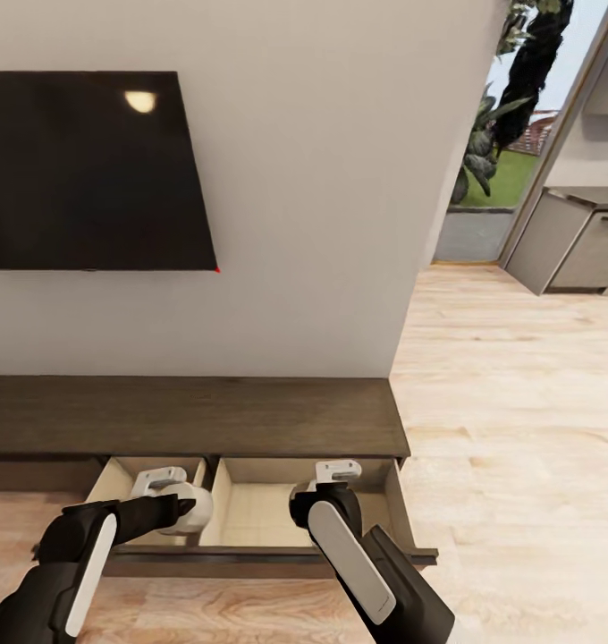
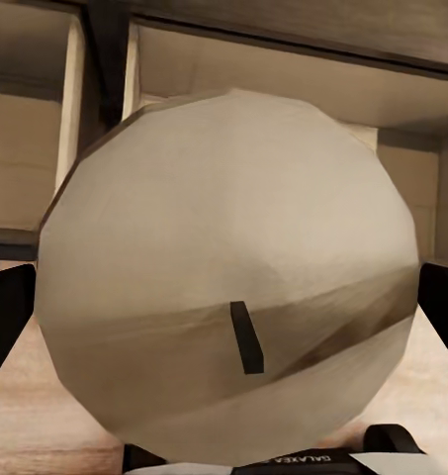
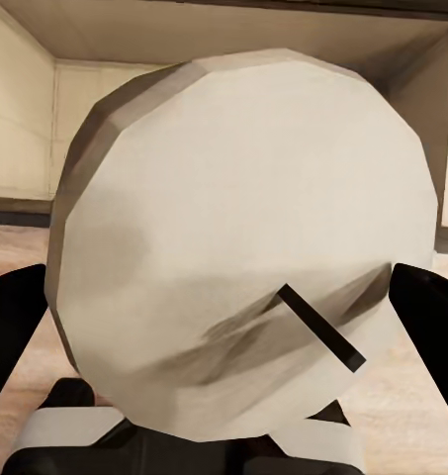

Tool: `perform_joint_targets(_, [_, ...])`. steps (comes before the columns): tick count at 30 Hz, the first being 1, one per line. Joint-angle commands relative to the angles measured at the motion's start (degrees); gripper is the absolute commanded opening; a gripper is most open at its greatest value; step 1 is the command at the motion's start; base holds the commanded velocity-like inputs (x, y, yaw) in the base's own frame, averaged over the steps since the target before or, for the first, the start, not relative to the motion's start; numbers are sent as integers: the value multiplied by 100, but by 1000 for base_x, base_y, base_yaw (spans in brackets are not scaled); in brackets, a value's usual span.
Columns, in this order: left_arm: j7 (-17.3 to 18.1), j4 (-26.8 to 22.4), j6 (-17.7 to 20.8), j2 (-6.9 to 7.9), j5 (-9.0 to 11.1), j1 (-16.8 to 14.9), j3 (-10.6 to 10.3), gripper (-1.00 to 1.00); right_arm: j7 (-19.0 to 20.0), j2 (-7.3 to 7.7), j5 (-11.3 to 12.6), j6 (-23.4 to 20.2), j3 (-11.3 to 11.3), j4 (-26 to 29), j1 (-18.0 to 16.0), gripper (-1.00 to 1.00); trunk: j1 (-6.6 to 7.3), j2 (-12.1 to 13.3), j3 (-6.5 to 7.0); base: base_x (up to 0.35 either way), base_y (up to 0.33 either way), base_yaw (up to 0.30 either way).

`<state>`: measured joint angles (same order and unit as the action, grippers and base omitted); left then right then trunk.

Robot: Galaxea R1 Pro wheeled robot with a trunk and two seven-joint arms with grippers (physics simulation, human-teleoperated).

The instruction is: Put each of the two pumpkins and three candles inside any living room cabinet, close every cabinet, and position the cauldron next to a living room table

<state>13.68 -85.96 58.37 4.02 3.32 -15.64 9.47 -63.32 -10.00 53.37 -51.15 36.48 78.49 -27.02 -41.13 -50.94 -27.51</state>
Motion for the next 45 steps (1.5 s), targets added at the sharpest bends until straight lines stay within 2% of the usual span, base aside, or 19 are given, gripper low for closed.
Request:
perform_joint_targets(1, [-3, 4, 4, 1, -3, 0, 1, -100, 2, 0, -2, -1, 0, 0, 2, -100, 0, 0, 0, 248, 68, 0])
perform_joint_targets(7, [-5, 9, -9, -13, 2, 0, -13, -100, -4, 0, -2, 10, 0, -74, -3, -100, 0, 0, 0, 189, 21, 0])
perform_joint_targets(13, [-5, 19, -123, -50, 2, 0, -31, -100, 4, 0, -18, 129, 28, -480, -37, -100, 0, 0, 0, 64, -45, 0])
perform_joint_targets(18, [-5, 33, -132, -135, -12, 0, -200, -100, 21, 0, -5, 467, 65, -1150, -356, -100, 0, 0, 0, 54, -59, 0])
perform_joint_targets(22, [-10, 37, -140, -169, -13, 0, -239, -100, 55, 0, -2, 580, 98, -1343, -432, -100, 0, 0, 0, 7, -7, 0])
perform_joint_targets(24, [-17, 49, -145, -274, -18, 0, -247, -100, 63, 0, -2, 706, 107, -1386, -456, -100, 0, 0, 0, 2, -2, 0])
perform_joint_targets(26, [-94, 59, -211, -440, -31, 0, -258, -100, 71, 0, 3, 776, 111, -1474, -515, -100, 0, 0, 0, 0, 0, 0])
perform_joint_targets(27, [-296, 91, -355, -606, -30, 0, -268, -100, 81, 0, 5, 806, 113, -1634, -592, -100, 0, 0, 0, 0, 0, 0])
perform_joint_targets(29, [-960, 429, -662, -929, -23, 0, -382, -100, 120, 0, 10, 910, 114, -2042, -691, -100, 0, 0, 0, 0, 0, 0])
perform_joint_targets(30, [-1287, 661, -872, -1050, -14, 0, -457, -100, 187, 0, 9, 1002, 114, -2182, -716, -100, 0, 0, 0, 0, 0, 0])
perform_joint_targets(31, [-1745, 945, -1243, -1184, 2, 0, -566, -100, 360, 0, 3, 1104, 114, -2320, -738, -100, 0, 0, 0, 0, 0, 0])
perform_joint_targets(32, [-2098, 1120, -1532, -1257, 18, -2, -669, -100, 550, 0, -8, 1163, 117, -2415, -750, -100, 0, 0, 0, 0, 0, 0])
perform_joint_targets(33, [-2253, 1206, -1655, -1287, 25, -7, -724, -100, 640, 0, -20, 1189, 119, -2489, -754, -100, 0, 0, 0, 0, 0, 0])
perform_joint_targets(36, [-2456, 1362, -1816, -1350, 37, -57, -798, -100, 761, 0, -75, 1231, 122, -2699, -817, -100, 0, 0, 0, 0, 0, 0])
perform_joint_targets(42, [-2523, 1918, -1986, -1378, 50, -244, -823, -100, 815, 0, -655, 1399, 123, -2852, -888, -100, 0, 0, 0, 0, 0, 0])
perform_joint_targets(45, [-2527, 2110, -2207, -1380, 47, -283, -824, -100, 833, 0, -771, 1624, 123, -3171, -910, -100, 0, 0, 0, 0, 0, 0])
